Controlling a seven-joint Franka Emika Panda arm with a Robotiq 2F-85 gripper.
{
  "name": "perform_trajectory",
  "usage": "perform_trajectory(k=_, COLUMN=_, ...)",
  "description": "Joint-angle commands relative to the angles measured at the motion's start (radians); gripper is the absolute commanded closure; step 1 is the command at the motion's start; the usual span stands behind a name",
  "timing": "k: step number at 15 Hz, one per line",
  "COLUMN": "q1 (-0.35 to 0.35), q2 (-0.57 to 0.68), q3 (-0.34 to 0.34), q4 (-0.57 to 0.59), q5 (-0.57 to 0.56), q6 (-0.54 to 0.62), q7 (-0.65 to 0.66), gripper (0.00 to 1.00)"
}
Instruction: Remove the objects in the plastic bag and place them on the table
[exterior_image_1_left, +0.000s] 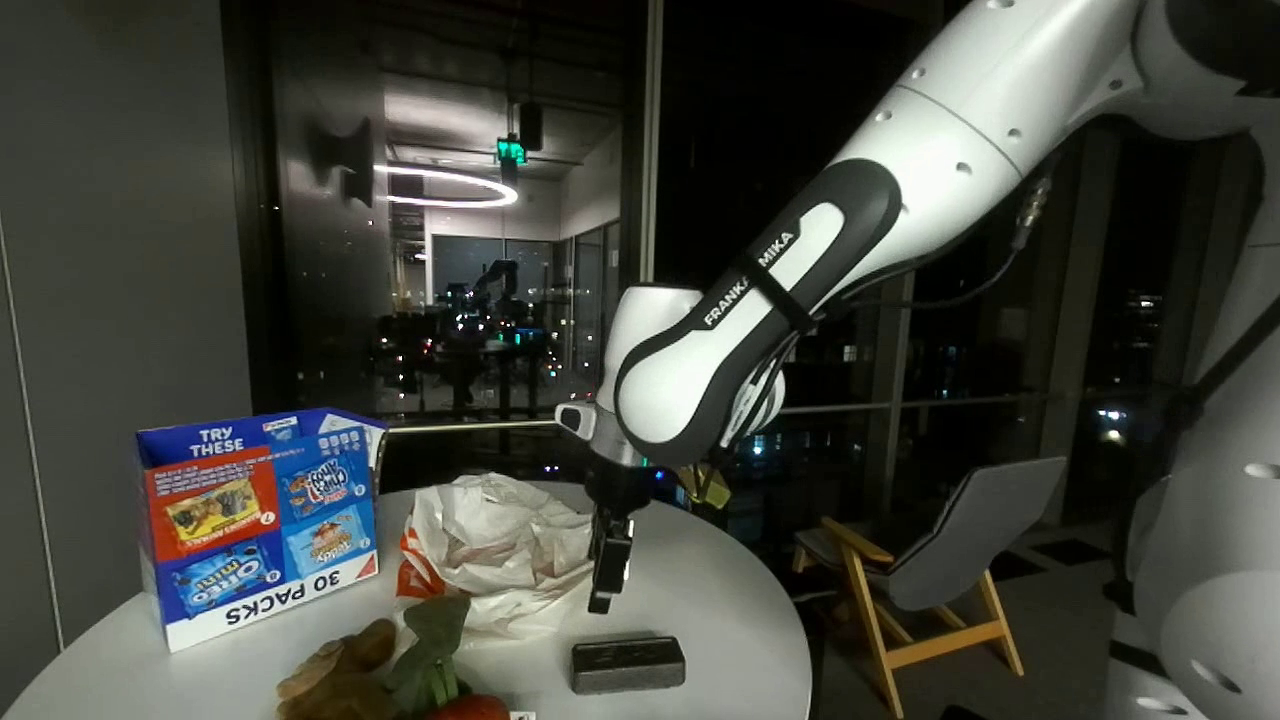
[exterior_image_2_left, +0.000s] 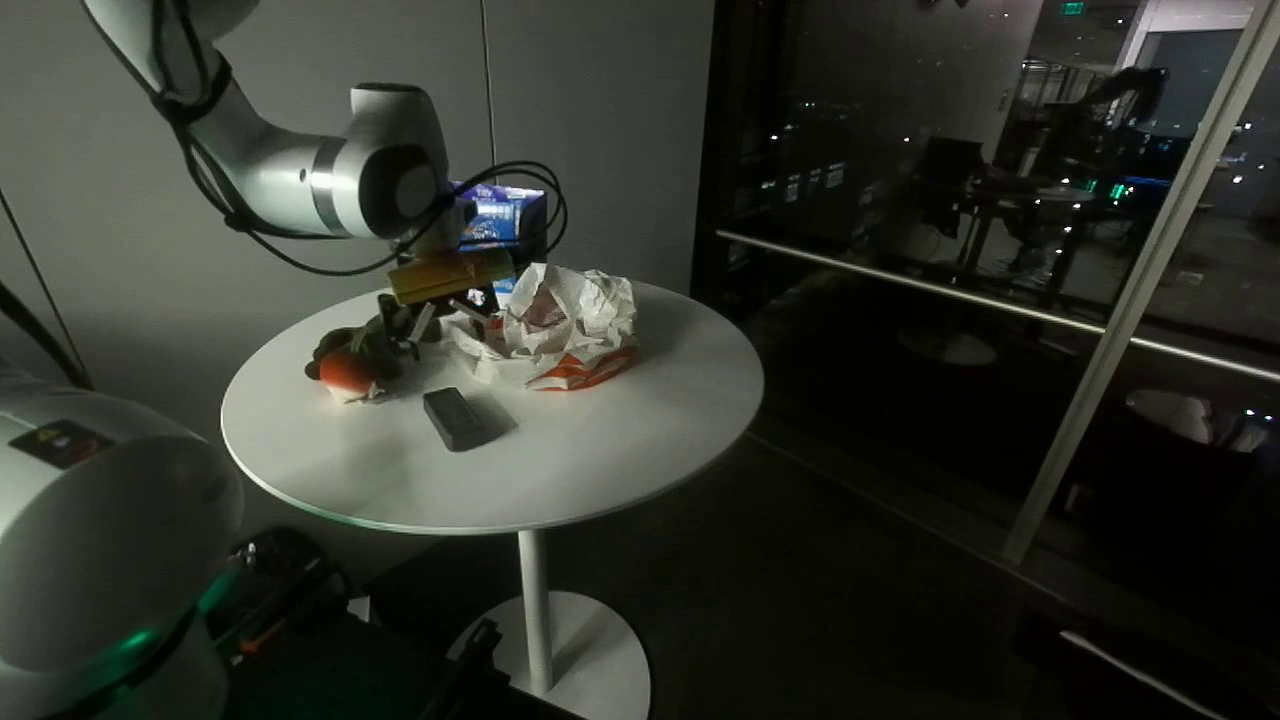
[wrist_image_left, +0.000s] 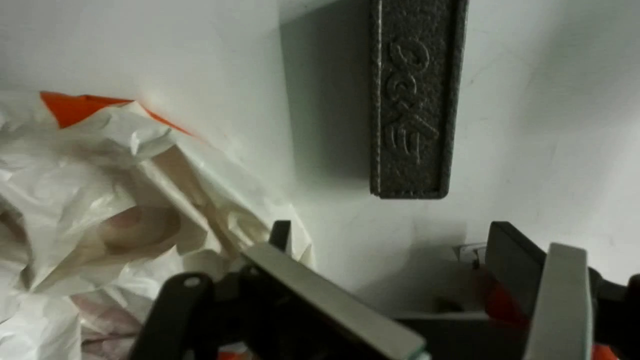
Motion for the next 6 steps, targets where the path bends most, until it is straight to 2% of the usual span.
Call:
perform_trajectory(k=1, q1=0.062, q2=-0.171, q3=-0.045, q4=-0.041, q5=0.068, q6=-0.037, q7=0.034, gripper=0.00)
perform_trajectory(k=2, q1=0.057, q2=-0.069, q3=-0.050, q4=-0.007, q5=0.016, q6=-0.012, q7=0.027, gripper=0.00)
perform_trajectory(k=6, q1=0.082, q2=-0.145, q3=-0.070, q4=-0.023, q5=0.026, q6=-0.036, q7=0.046, gripper=0.00)
